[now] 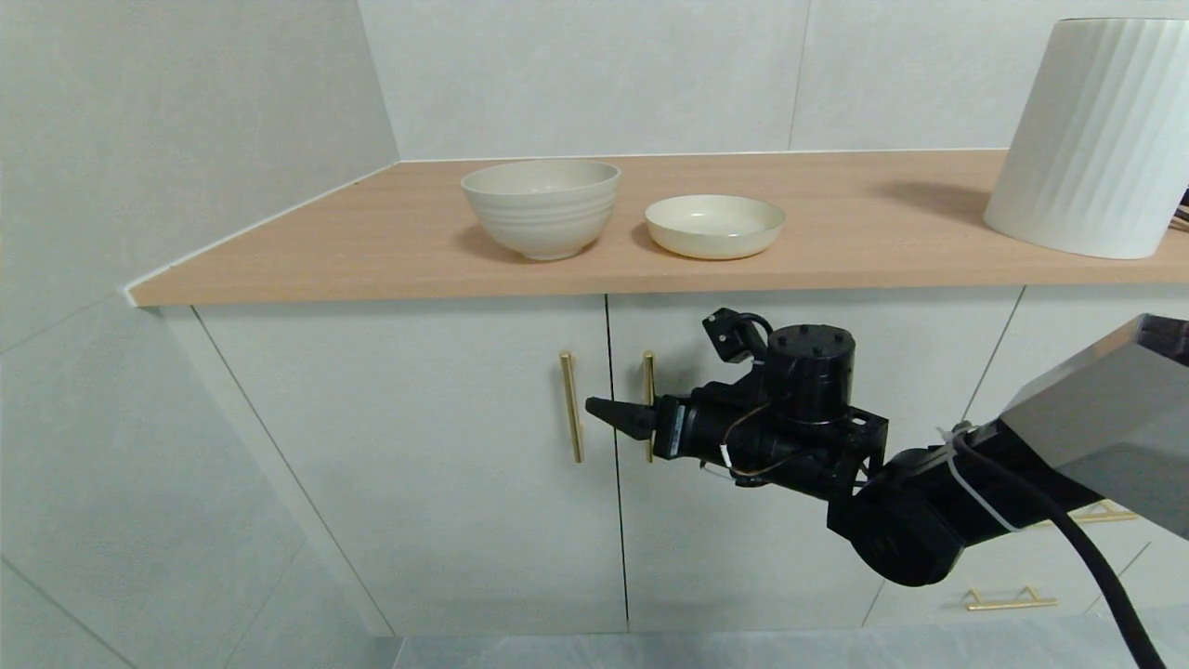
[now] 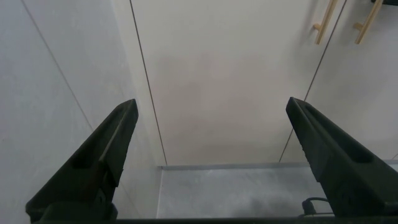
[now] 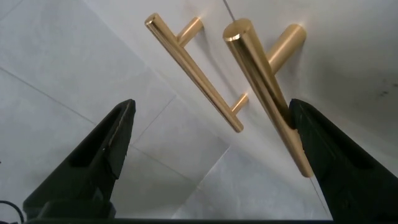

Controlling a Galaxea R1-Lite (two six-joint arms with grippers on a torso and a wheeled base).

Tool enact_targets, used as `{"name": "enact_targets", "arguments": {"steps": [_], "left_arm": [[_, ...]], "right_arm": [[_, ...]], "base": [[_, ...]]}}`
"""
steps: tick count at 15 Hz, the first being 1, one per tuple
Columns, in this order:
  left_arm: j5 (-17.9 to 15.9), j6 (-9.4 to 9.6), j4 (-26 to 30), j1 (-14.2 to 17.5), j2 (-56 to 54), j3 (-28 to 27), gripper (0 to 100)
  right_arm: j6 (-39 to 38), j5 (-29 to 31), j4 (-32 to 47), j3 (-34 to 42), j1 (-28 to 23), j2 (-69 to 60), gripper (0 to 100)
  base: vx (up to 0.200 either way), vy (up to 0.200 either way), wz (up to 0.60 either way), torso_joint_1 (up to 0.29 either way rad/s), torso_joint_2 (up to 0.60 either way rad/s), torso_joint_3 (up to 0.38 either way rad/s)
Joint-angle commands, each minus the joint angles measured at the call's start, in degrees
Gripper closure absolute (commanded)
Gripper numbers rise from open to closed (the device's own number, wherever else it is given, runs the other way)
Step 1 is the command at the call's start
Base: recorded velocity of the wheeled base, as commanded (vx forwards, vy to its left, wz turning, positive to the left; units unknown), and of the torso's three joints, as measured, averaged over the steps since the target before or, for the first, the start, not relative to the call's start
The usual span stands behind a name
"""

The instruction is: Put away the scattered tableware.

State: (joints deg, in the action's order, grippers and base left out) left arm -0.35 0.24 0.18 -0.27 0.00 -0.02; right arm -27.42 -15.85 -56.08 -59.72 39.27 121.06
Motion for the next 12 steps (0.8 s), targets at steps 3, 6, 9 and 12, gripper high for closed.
{"name": "enact_targets", "arguments": {"steps": [3,6,9,12], "left_arm": [[0.0,0.02,0.0,0.0,0.0,0.0,0],[0.0,0.02,0.0,0.0,0.0,0.0,0],[0.0,0.02,0.0,0.0,0.0,0.0,0],[0.0,0.02,0.0,0.0,0.0,0.0,0]], "right_arm": [[0.0,-3.0,0.0,2.9,1.1,-3.0,0],[-0.2,-9.7,0.0,7.5,1.2,-7.3,0],[-0.2,-12.6,0.0,12.1,1.2,-11.3,0],[-0.2,-14.7,0.0,15.0,1.2,-13.8,0]], "base": [[0.0,0.0,0.0,0.0,0.0,0.0],[0.0,0.0,0.0,0.0,0.0,0.0],[0.0,0.0,0.0,0.0,0.0,0.0],[0.0,0.0,0.0,0.0,0.0,0.0]]}}
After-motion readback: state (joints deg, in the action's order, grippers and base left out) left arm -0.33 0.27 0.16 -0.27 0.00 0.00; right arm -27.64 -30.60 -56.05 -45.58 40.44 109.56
